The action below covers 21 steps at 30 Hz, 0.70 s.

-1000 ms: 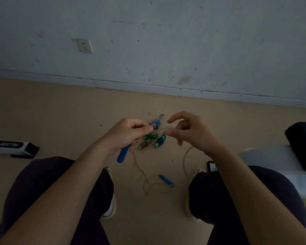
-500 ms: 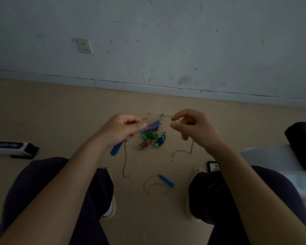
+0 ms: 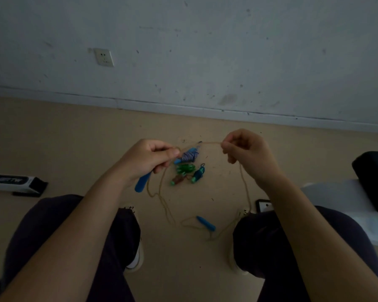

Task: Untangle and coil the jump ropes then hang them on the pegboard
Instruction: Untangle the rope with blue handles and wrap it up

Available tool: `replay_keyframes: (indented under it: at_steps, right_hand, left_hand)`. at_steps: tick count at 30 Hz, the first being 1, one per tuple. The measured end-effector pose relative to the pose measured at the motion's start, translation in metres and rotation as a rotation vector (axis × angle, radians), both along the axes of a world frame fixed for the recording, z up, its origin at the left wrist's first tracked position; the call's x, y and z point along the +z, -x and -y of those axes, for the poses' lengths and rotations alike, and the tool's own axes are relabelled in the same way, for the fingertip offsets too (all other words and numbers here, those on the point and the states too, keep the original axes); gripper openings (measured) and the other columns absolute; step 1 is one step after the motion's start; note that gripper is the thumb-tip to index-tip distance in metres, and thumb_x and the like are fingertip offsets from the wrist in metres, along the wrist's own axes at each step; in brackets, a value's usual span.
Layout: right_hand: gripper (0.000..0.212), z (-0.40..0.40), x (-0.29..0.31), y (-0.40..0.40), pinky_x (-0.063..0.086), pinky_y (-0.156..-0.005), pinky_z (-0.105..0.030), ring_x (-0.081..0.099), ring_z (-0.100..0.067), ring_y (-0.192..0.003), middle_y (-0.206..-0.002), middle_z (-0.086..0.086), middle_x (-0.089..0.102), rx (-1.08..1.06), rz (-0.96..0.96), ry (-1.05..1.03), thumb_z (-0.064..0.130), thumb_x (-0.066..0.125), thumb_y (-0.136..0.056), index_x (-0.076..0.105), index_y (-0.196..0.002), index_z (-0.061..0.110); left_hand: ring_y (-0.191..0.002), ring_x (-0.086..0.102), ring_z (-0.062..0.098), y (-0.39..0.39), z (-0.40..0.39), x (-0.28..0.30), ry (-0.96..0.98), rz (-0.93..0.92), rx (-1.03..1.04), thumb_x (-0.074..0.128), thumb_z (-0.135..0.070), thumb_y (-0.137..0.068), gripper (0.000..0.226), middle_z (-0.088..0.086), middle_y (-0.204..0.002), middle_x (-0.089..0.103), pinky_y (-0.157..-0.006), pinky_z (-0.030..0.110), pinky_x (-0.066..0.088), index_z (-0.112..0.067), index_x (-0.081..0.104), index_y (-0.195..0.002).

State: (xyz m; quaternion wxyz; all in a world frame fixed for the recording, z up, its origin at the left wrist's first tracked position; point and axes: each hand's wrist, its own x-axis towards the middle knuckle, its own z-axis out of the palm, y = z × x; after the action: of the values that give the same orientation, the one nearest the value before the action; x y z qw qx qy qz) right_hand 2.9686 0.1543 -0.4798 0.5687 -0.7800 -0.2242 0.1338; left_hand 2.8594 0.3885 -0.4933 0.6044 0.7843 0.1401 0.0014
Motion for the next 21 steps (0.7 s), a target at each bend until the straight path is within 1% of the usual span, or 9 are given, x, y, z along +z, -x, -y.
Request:
replay_keyframes:
  at_steps: [2, 4, 6, 8, 10, 12, 15, 18, 21]
  right_hand:
    - [0.011, -0.005, 0.001, 0.006, 0.056, -0.066, -0.026, 0.062, -0.014, -0.065, -0.078, -0.006, 0.068, 0.063, -0.059, -0.027, 0.01, 0.07, -0.087, 0.064, -0.095, 0.005]
    - [0.018, -0.014, -0.001, 0.017, 0.055, -0.063, -0.025, 0.063, -0.013, -0.063, -0.077, -0.004, 0.069, 0.149, -0.093, -0.018, 0.007, 0.073, -0.084, 0.064, -0.098, 0.0]
    - [0.02, -0.023, -0.006, 0.027, 0.052, -0.059, -0.023, 0.062, -0.007, -0.06, -0.076, -0.004, 0.069, 0.215, -0.1, 0.01, 0.005, 0.073, -0.084, 0.063, -0.099, -0.004]
    - [0.016, -0.027, -0.008, 0.03, 0.048, -0.055, -0.019, 0.06, -0.002, -0.056, -0.074, -0.002, 0.068, 0.233, -0.092, 0.039, 0.005, 0.072, -0.085, 0.064, -0.097, -0.003]
    - [0.011, -0.024, -0.006, 0.025, 0.047, -0.056, -0.017, 0.057, 0.001, -0.058, -0.075, -0.002, 0.067, 0.184, -0.043, 0.055, 0.007, 0.071, -0.086, 0.066, -0.093, 0.001]
    - [0.003, -0.016, -0.002, 0.015, 0.048, -0.06, -0.017, 0.056, 0.001, -0.061, -0.078, -0.002, 0.066, 0.061, 0.019, 0.031, 0.008, 0.067, -0.089, 0.065, -0.091, 0.008]
    - [0.002, -0.001, 0.003, -0.001, 0.05, -0.065, -0.024, 0.057, -0.009, -0.064, -0.079, -0.004, 0.065, -0.106, 0.021, -0.055, 0.01, 0.064, -0.091, 0.063, -0.093, 0.011]
    - [0.009, 0.0, 0.006, 0.001, 0.052, -0.066, -0.026, 0.06, -0.013, -0.065, -0.079, -0.005, 0.068, 0.008, -0.042, -0.06, 0.012, 0.069, -0.087, 0.064, -0.094, 0.009]
    - [0.016, -0.015, -0.001, 0.017, 0.051, -0.06, -0.019, 0.062, -0.005, -0.062, -0.077, -0.001, 0.069, 0.17, -0.069, -0.003, 0.012, 0.075, -0.083, 0.065, -0.094, 0.005]
  left_hand:
    - [-0.05, 0.047, 0.007, -0.001, 0.007, -0.001, 0.025, -0.009, -0.026, 0.068, -0.025, -0.094, 0.013, -0.006, -0.059, 0.058, -0.052, 0.019, 0.042, -0.016, 0.077, -0.092]
    - [-0.048, 0.046, 0.006, -0.002, 0.017, -0.002, 0.048, -0.017, -0.082, 0.067, -0.023, -0.095, 0.013, -0.006, -0.058, 0.057, -0.05, 0.018, 0.041, -0.018, 0.077, -0.087]
    - [-0.047, 0.045, 0.007, -0.003, 0.027, -0.001, 0.066, -0.023, -0.142, 0.066, -0.023, -0.097, 0.023, -0.006, -0.057, 0.056, -0.05, 0.017, 0.041, -0.026, 0.076, -0.077]
    - [-0.047, 0.046, 0.007, -0.003, 0.03, 0.001, 0.063, -0.033, -0.178, 0.064, -0.023, -0.098, 0.034, -0.007, -0.056, 0.057, -0.05, 0.017, 0.041, -0.033, 0.075, -0.067]
    - [-0.048, 0.047, 0.007, -0.002, 0.025, 0.004, 0.058, -0.033, -0.163, 0.064, -0.023, -0.098, 0.028, -0.006, -0.058, 0.058, -0.052, 0.018, 0.043, -0.031, 0.077, -0.074]
    - [-0.049, 0.048, 0.008, -0.001, 0.014, 0.007, 0.065, -0.026, -0.103, 0.064, -0.023, -0.097, 0.017, -0.004, -0.062, 0.059, -0.052, 0.019, 0.043, -0.02, 0.079, -0.09]
    - [-0.051, 0.048, 0.009, 0.001, 0.0, 0.006, 0.046, -0.019, -0.017, 0.064, -0.024, -0.097, 0.017, -0.005, -0.061, 0.058, -0.053, 0.019, 0.043, -0.016, 0.078, -0.093]
    - [-0.051, 0.048, 0.008, 0.0, 0.005, 0.003, 0.042, -0.028, -0.04, 0.064, -0.023, -0.097, 0.017, -0.006, -0.06, 0.057, -0.053, 0.019, 0.043, -0.016, 0.078, -0.092]
    - [-0.049, 0.047, 0.008, -0.002, 0.021, 0.0, 0.052, -0.033, -0.126, 0.064, -0.023, -0.097, 0.017, -0.004, -0.06, 0.057, -0.051, 0.018, 0.042, -0.021, 0.078, -0.088]
